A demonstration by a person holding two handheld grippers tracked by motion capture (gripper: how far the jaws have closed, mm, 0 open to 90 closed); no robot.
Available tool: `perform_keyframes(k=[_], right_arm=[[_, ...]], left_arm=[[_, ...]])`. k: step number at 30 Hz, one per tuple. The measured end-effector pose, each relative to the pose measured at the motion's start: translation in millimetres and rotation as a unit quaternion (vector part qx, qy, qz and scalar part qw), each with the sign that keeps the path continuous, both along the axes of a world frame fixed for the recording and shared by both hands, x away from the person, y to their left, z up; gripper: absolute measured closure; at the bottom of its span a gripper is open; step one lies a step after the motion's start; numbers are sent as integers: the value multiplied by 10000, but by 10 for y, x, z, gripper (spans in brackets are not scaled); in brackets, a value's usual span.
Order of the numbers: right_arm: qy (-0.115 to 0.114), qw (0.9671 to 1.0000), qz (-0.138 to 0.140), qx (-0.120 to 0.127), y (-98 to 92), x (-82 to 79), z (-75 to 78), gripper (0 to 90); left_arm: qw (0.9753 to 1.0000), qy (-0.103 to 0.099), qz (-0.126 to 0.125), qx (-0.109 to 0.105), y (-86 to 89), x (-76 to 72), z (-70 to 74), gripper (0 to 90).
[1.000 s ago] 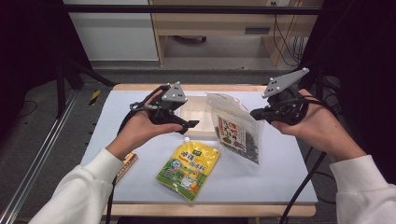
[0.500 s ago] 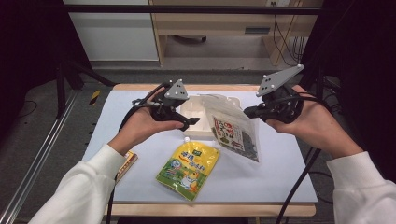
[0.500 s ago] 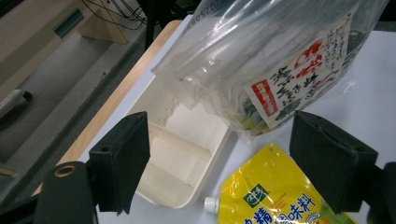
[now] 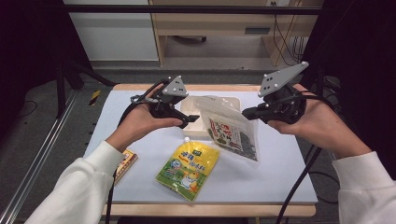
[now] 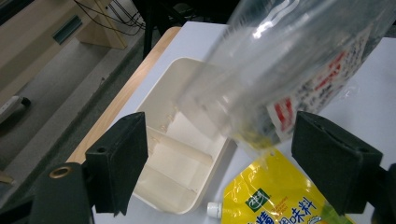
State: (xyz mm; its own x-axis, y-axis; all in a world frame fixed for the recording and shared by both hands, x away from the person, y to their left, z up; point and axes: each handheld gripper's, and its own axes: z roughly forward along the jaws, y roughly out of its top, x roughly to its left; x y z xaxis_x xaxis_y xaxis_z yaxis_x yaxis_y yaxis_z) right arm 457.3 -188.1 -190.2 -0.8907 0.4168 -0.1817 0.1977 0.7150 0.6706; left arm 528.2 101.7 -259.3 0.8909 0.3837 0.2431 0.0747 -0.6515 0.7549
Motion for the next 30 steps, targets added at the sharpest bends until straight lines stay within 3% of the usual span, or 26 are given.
perform_keyframes(k=[6,9,13,17,22,28,30], right_arm=[[107,9999,56,-23,68,65,-134,898],[142,9998,107,-28,97,81,-162,898],[138,9997,148,-103,172,97,-192,897],[124,9998,137,-116,202,103,-199,897],[116,9998,50,-152,206,123,-218,897],[113,9998,11,-143,196,143,-240,895],[127,9998,-10,-175,193,145,-245,894]], left_arm=[[9997,37,-209,114,-75,23,-54,178],[9992,2,-249,303,-106,24,-91,178],[9991,56,-299,286,-123,28,-98,178],[9983,145,-383,424,-142,12,-124,193],[9967,157,-484,636,-163,-16,-160,297],[9968,232,-464,611,-145,-20,-207,417],[9952,211,-564,776,-159,-51,-242,474]])
